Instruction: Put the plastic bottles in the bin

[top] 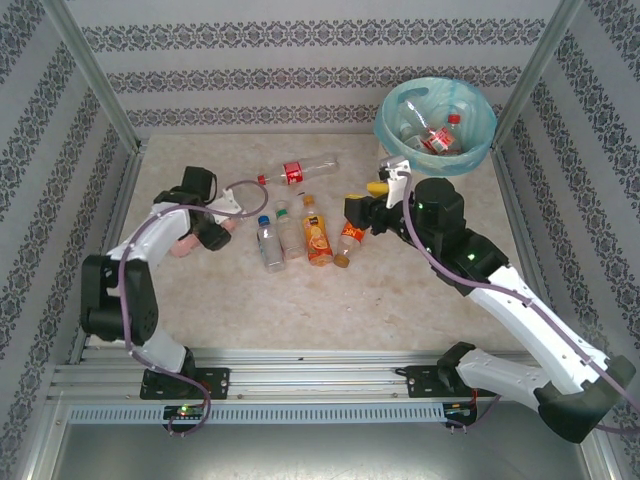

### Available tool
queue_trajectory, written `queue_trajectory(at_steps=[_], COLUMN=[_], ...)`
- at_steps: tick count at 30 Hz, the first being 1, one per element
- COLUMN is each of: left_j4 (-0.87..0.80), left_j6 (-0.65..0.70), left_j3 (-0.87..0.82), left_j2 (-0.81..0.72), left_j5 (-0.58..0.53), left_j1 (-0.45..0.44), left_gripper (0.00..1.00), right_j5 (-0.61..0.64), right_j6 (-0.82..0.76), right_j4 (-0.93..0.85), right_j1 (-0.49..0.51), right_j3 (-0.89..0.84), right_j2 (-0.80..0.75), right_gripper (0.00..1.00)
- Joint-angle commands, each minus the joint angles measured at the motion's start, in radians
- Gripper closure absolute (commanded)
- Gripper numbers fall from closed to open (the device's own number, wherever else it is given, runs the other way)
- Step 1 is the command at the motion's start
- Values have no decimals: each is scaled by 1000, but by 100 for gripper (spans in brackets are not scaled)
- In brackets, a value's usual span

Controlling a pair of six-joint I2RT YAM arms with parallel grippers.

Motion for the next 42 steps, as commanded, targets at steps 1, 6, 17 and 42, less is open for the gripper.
queue_trajectory(at_steps=[1, 6, 17, 42], left_j4=[-11, 116, 552, 629], left_j6=[-96, -308, -645, -572], left_j3=[63, 78, -160, -306], left_j2=[-141, -353, -547, -626], left_j5=[-29, 207, 580, 811], left_j1=[12, 8, -207, -330], left_gripper=[40, 39, 45, 44], right_j5=[33, 71, 146, -293], right_j6=[37, 59, 57, -79], right_j4=[1, 31, 109, 486], right_j1=[23, 66, 209, 263], right_j3=[-7, -46, -90, 15], right_j2=[-41, -75, -96, 152], right_gripper=[37, 37, 38, 40])
